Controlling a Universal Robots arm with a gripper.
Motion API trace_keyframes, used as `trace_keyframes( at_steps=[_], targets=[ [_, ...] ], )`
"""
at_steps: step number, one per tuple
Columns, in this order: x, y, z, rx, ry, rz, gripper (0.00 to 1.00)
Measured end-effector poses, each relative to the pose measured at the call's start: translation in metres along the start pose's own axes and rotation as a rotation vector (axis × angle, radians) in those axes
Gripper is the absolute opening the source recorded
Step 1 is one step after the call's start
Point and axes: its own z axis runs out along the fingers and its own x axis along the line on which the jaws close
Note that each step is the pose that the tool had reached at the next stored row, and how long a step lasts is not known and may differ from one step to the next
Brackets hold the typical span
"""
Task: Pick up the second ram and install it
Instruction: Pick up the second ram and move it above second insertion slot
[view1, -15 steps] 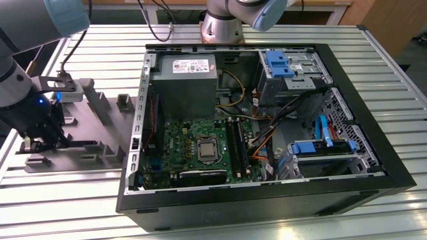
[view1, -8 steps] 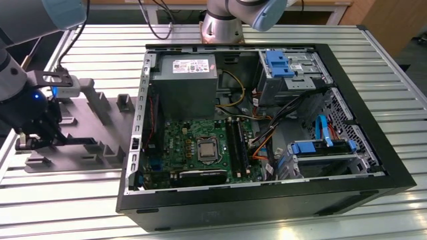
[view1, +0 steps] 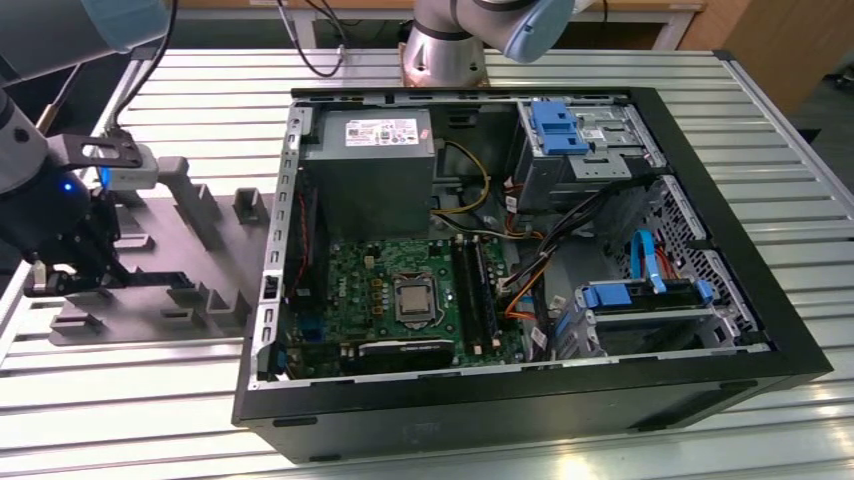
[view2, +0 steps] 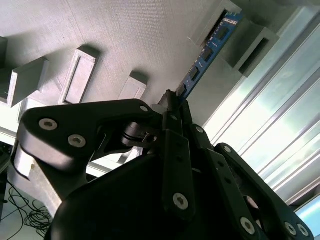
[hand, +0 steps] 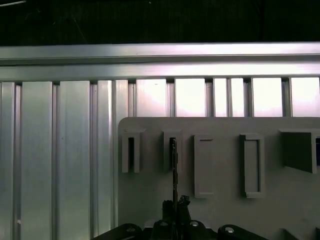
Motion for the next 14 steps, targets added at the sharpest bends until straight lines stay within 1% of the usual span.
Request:
trace_keyframes(
  at_steps=[3, 14],
  targets=[
    [0.0, 0.0, -0.0002, 0.0, 0.0, 0.0, 0.14],
    [-0.0001, 0.0001, -0.0065, 0.0, 0.0, 0.0, 0.14]
  ],
)
